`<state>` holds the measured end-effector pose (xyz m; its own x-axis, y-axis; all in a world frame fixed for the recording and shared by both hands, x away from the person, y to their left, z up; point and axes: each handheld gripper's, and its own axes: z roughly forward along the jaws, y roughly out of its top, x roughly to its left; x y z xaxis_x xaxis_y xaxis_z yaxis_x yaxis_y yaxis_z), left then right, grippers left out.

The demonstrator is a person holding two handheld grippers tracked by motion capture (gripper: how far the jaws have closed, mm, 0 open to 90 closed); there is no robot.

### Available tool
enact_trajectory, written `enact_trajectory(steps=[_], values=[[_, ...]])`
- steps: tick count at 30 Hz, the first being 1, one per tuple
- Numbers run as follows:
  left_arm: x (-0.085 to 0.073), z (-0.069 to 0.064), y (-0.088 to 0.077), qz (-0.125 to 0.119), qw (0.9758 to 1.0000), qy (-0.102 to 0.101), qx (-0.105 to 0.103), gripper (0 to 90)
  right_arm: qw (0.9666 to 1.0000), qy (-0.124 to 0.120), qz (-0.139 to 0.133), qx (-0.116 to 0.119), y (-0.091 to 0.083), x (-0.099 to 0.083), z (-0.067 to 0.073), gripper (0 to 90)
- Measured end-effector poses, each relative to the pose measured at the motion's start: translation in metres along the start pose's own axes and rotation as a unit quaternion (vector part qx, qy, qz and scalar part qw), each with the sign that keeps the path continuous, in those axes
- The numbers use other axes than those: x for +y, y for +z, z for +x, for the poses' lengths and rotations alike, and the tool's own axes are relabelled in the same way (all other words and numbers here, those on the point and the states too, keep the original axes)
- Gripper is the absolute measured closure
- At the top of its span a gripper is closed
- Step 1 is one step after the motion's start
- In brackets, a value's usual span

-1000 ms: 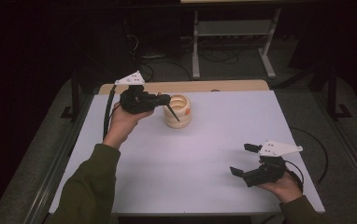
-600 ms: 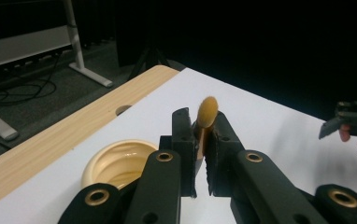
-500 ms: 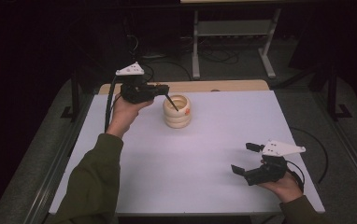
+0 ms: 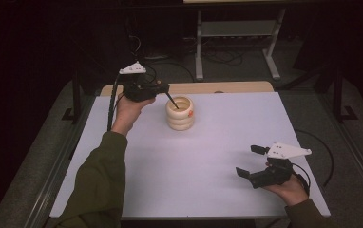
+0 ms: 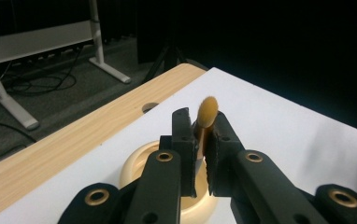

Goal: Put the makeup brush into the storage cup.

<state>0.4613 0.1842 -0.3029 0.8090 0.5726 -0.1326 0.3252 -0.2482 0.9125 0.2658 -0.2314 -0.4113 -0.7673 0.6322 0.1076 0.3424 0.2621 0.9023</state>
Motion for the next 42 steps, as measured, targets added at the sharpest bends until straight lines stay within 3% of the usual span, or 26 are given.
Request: enact_trajectory(steps=[11, 20, 30, 35, 36, 42], values=[[-0.007, 0.006, 0.012, 0.018, 0.9995, 0.002, 0.025, 83.4, 1.0000, 0.004, 0.001, -0.002, 0.000, 0.000, 0.000, 0.6], [-0.013, 0.006, 0.023, 0.047, 0.9985, 0.010, 0.027, 83.3, 1.0000, 0.001, -0.001, 0.000, -0.001, 0.000, 0.000, 0.6], [-0.018, 0.006, 0.029, 0.061, 0.9976, 0.005, 0.031, 81.9, 1.0000, 0.002, -0.001, 0.000, -0.001, 0.000, 0.000, 0.6], [-0.020, 0.008, 0.030, 0.067, 0.9970, 0.000, 0.038, 65.9, 1.0000, 0.002, -0.001, 0.000, -0.002, 0.000, 0.000, 0.6], [-0.020, 0.009, 0.031, 0.066, 0.9972, -0.006, 0.035, 60.7, 1.0000, 0.002, -0.001, 0.001, -0.002, 0.000, 0.000, 0.6], [-0.022, 0.007, 0.030, 0.064, 0.9971, 0.002, 0.041, 31.6, 1.0000, -0.001, -0.001, 0.001, -0.001, 0.000, 0.000, 0.6]])
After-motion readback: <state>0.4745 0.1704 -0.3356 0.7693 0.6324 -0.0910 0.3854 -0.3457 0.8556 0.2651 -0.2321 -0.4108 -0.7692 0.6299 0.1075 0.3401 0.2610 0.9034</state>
